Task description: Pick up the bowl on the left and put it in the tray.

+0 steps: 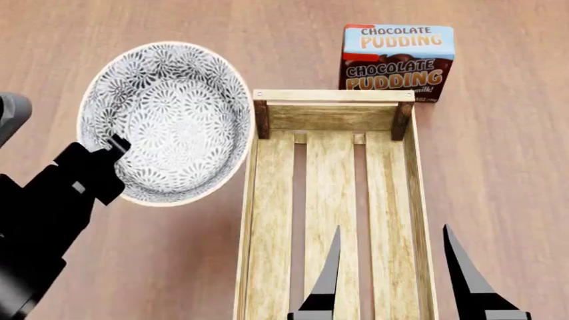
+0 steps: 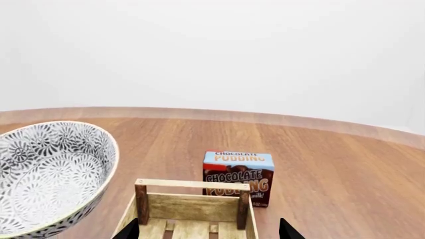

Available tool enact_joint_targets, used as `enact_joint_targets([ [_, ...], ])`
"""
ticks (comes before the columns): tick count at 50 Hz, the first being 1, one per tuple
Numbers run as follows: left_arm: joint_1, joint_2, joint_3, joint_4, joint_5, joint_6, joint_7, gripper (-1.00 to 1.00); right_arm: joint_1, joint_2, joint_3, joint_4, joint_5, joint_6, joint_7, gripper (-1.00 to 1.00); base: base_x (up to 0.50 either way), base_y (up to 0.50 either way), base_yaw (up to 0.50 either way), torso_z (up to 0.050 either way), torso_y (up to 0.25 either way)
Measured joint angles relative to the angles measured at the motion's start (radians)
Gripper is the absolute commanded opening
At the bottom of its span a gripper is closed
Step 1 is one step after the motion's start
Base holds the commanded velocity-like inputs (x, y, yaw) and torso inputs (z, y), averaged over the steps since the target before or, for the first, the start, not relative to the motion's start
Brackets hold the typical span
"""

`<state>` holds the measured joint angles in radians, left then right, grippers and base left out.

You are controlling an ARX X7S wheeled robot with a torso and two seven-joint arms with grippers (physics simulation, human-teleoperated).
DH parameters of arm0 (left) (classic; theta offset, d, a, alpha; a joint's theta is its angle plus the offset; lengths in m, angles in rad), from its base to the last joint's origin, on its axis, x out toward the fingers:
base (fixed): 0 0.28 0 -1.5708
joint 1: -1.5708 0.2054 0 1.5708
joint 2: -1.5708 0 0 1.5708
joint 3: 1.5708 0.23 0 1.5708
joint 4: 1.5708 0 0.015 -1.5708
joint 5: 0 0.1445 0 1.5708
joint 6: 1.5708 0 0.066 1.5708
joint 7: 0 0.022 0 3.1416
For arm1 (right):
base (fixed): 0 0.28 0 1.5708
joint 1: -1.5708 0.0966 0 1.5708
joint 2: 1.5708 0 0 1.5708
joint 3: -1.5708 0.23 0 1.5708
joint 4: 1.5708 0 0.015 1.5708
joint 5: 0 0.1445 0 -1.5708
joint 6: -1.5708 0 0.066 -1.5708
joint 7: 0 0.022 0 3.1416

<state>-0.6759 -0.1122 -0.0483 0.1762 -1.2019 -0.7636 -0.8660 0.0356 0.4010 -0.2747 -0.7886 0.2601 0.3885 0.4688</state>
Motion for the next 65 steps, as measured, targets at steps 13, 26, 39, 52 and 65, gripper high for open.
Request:
enact_joint_targets([
  [13, -0.052, 0.027, 0.009, 0.069, -0.133, -0.102, -0.326, -1.00, 0.000, 0.006, 0.003, -0.010, 0.007, 0.003, 0.006, 1.00, 0.00, 0.00, 0.00, 0.000, 0.000],
  [26, -0.099, 0.060, 0.044, 0.092, -0.293, -0.134, -0.586, -1.00, -0.002, 0.011, 0.005, -0.014, 0.012, 0.001, 0.010, 1.00, 0.00, 0.00, 0.00, 0.000, 0.000],
  [39, -0.123, 0.069, 0.127, 0.097, -0.434, -0.055, -0.679, -1.00, -0.004, 0.017, 0.008, -0.020, 0.017, 0.000, 0.016, 1.00, 0.00, 0.00, 0.00, 0.000, 0.001],
  [52, -0.132, 0.069, 0.222, 0.072, -0.496, 0.043, -0.686, -1.00, -0.003, 0.022, 0.011, -0.027, 0.023, 0.003, 0.021, 1.00, 0.00, 0.00, 0.00, 0.000, 0.000],
  [65, -0.122, 0.075, 0.326, 0.028, -0.474, 0.169, -0.618, -1.00, -0.003, 0.027, 0.014, -0.033, 0.030, 0.003, 0.027, 1.00, 0.00, 0.00, 0.00, 0.000, 0.001],
])
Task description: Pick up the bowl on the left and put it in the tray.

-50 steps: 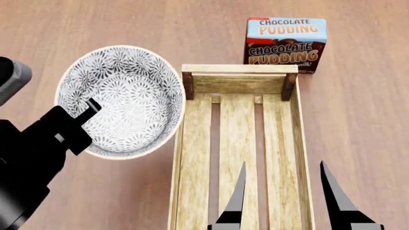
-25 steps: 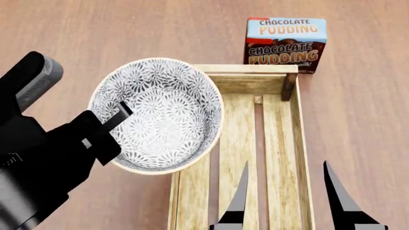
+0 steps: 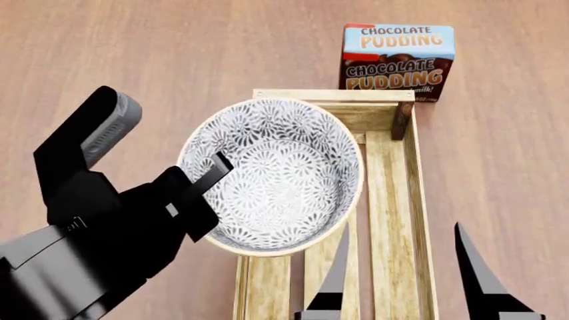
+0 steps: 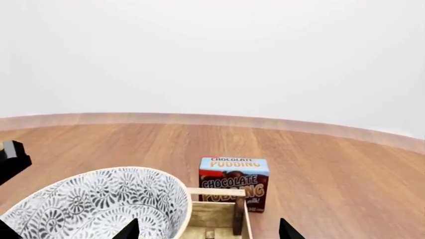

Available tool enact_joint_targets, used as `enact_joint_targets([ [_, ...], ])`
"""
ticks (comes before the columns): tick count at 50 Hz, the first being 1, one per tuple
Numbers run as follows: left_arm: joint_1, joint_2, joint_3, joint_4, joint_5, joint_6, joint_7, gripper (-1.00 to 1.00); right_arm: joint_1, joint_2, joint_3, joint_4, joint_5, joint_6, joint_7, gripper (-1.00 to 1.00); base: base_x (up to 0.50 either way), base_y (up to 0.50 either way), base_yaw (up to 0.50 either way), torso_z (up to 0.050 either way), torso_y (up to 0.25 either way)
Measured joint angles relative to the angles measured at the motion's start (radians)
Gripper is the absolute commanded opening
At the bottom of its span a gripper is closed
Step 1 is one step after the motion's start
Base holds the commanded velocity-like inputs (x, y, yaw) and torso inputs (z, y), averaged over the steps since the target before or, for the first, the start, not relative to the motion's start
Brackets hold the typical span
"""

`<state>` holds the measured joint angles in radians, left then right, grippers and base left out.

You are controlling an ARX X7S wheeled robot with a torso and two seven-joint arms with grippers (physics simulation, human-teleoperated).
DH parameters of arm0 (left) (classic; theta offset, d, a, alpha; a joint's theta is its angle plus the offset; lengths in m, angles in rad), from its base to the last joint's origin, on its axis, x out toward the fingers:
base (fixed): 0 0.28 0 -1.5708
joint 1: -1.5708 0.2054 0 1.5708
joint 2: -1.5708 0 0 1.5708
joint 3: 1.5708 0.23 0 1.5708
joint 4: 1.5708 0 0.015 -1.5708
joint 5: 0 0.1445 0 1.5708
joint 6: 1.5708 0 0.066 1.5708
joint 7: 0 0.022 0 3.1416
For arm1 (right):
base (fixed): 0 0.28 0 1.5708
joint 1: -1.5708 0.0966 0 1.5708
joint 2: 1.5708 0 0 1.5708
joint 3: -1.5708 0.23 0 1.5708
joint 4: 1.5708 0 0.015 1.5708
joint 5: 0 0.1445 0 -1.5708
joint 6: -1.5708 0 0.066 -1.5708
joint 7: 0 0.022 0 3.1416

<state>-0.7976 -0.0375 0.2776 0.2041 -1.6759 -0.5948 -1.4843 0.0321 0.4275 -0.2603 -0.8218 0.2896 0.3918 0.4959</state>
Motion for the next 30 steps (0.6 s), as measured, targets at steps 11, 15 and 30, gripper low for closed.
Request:
enact_joint_targets([
  [11, 0.003, 0.001, 0.091, -0.046, 0.017, 0.122, 0.078, -1.00, 0.000, 0.004, 0.005, -0.006, 0.007, 0.001, 0.005, 1.00, 0.00, 0.00, 0.00, 0.000, 0.000],
  [15, 0.006, 0.000, 0.120, -0.064, 0.023, 0.163, 0.108, -1.00, 0.000, 0.006, 0.006, -0.009, 0.010, 0.002, 0.007, 1.00, 0.00, 0.00, 0.00, 0.000, 0.000],
  [30, 0.033, -0.003, 0.211, -0.110, 0.068, 0.314, 0.220, -1.00, -0.003, 0.009, 0.009, -0.002, 0.017, -0.008, 0.009, 1.00, 0.00, 0.00, 0.00, 0.000, 0.001],
])
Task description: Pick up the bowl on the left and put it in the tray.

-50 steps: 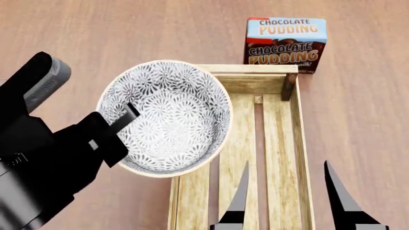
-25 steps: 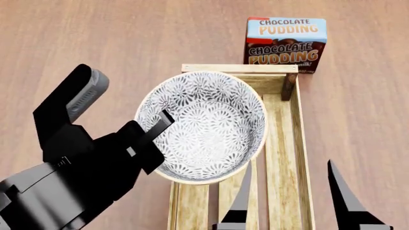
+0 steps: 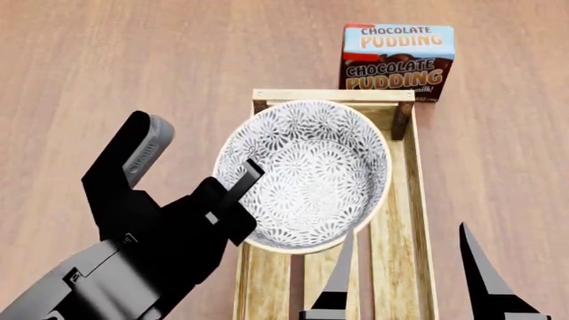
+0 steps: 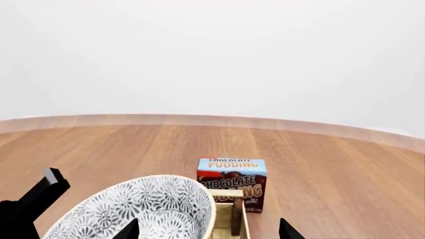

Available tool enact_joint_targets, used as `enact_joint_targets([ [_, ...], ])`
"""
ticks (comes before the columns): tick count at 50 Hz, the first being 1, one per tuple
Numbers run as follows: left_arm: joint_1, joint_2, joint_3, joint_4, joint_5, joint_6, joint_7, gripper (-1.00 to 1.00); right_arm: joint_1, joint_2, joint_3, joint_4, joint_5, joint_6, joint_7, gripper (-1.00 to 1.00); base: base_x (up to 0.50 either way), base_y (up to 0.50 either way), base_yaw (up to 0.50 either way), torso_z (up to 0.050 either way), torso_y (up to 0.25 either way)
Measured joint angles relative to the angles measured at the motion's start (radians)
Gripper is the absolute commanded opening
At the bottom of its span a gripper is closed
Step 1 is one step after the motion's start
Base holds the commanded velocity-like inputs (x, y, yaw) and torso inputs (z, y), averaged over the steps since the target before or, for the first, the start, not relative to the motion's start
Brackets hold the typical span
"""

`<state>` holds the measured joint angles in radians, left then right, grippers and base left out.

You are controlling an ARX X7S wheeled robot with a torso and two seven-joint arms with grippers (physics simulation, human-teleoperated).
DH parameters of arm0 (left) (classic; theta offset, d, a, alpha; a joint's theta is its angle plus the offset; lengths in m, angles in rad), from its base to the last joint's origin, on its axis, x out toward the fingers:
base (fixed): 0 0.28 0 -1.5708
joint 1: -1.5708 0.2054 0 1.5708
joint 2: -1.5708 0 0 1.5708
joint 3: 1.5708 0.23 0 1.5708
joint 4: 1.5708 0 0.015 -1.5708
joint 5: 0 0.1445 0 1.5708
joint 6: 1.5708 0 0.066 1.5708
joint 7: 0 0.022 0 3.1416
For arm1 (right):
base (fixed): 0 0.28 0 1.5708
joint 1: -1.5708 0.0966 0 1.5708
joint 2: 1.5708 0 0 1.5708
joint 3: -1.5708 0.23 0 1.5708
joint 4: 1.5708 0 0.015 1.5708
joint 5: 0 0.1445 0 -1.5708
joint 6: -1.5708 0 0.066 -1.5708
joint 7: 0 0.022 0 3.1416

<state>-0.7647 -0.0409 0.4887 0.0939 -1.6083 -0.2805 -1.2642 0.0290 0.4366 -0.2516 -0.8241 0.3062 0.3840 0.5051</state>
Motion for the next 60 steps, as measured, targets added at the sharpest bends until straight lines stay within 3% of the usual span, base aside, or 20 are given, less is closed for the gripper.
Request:
enact_joint_targets([
  [28, 0.041, 0.000, 0.165, -0.065, 0.029, 0.204, 0.156, -1.00, -0.001, 0.008, 0.002, 0.000, 0.009, -0.007, 0.007, 1.00, 0.00, 0.00, 0.00, 0.000, 0.000],
  [60, 0.036, -0.013, 0.294, -0.164, 0.010, 0.309, 0.249, -1.00, 0.000, 0.016, 0.001, 0.000, 0.017, -0.012, 0.015, 1.00, 0.00, 0.00, 0.00, 0.000, 0.000],
])
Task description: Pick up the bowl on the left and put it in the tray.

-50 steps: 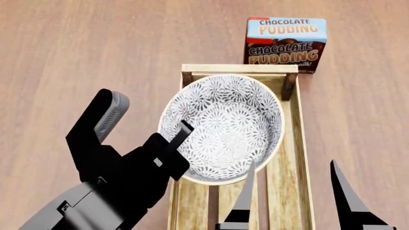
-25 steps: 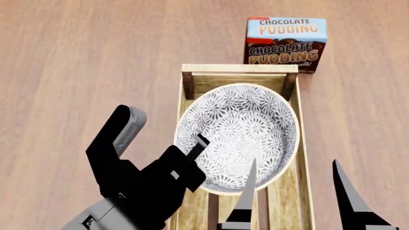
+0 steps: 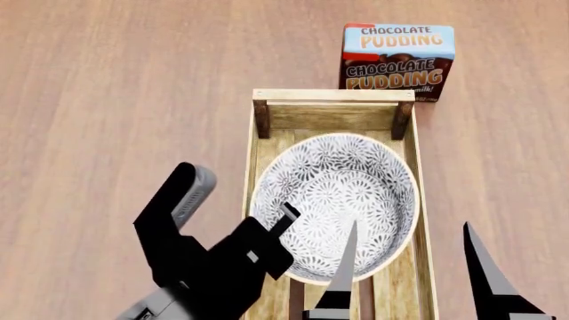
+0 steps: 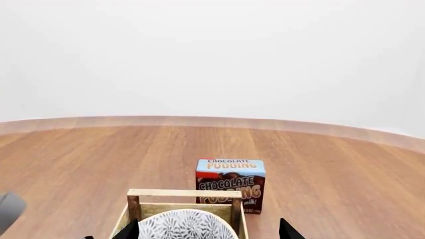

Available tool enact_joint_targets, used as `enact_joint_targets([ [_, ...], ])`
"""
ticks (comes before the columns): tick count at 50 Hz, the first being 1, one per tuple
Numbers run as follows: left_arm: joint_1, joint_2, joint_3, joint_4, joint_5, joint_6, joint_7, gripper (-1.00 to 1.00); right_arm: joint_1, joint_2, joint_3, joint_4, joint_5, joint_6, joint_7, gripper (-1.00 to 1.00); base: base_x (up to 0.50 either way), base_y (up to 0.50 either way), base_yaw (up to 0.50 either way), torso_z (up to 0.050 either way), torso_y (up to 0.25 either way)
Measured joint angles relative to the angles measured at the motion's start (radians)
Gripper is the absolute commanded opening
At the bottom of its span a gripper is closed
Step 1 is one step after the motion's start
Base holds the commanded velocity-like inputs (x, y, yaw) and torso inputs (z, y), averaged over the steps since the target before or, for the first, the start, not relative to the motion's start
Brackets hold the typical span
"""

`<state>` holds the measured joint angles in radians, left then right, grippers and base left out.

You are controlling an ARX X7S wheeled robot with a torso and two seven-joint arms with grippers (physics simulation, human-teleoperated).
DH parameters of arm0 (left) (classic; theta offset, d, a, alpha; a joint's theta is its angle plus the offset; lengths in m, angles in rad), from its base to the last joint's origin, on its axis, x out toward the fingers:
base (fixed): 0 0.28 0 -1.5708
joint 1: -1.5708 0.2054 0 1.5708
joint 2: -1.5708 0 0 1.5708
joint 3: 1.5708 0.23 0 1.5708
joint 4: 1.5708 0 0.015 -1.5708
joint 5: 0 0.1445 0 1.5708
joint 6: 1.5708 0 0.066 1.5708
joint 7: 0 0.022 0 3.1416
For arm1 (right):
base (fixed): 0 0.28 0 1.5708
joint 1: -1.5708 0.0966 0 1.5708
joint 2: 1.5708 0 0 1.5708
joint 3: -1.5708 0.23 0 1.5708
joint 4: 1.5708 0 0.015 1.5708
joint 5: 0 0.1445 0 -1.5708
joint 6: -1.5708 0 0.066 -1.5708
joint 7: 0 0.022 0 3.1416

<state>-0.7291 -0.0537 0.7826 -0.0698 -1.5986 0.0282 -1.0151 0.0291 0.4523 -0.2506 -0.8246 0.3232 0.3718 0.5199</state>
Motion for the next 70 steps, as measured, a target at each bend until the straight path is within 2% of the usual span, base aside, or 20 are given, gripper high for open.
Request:
enact_joint_targets([
  [40, -0.014, 0.000, 0.086, -0.138, -0.051, 0.059, 0.086, -1.00, 0.000, 0.011, 0.001, 0.000, 0.008, -0.006, 0.011, 1.00, 0.00, 0.00, 0.00, 0.000, 0.000],
  [70, -0.040, 0.000, 0.139, -0.181, -0.087, 0.088, 0.101, -1.00, 0.001, 0.019, 0.001, -0.006, 0.017, -0.006, 0.021, 1.00, 0.00, 0.00, 0.00, 0.000, 0.000],
])
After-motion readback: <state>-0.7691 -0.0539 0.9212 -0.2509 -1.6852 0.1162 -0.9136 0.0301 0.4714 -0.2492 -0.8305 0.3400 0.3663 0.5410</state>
